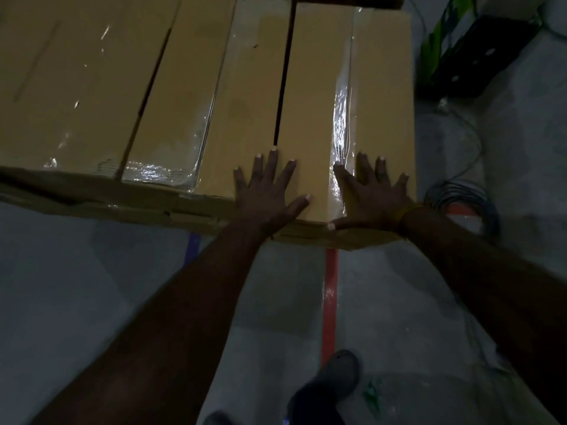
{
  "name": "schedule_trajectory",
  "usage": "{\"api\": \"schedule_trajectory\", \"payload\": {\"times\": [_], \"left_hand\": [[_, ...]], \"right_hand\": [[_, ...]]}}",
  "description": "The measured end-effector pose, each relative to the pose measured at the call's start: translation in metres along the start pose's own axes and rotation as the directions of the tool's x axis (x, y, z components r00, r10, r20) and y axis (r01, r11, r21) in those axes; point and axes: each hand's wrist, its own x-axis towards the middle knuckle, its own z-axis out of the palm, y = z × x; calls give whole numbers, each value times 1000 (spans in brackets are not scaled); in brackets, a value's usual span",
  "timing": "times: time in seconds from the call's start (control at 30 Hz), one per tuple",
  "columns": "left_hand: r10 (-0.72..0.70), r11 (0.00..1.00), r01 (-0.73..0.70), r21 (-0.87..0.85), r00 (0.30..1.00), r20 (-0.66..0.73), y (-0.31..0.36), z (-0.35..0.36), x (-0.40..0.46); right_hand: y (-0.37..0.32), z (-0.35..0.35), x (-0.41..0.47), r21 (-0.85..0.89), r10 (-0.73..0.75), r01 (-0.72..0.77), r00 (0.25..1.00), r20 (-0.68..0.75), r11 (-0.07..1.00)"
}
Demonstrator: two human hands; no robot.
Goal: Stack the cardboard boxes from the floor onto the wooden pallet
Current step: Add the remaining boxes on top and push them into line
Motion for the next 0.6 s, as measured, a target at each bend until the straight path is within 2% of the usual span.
{"api": "schedule_trajectory", "payload": {"times": [0.17,0.23,0.43,0.6], "left_hand": [[93,996,-93,17,995,26,-14,2,-7],[89,996,-90,24,995,38,-16,-4,-3],[60,997,-62,38,997,50,-12,-10,-4],[4,1000,-6,14,991,135,-4,-24,-7]], "right_hand": [[-15,-10,8,-54,-49,48,998,-33,997],[-19,-19,15,-79,-88,85,995,-38,993],[-20,-27,23,-105,-76,77,997,16,992],[-27,-29,16,-120,-90,93,996,26,988]]}}
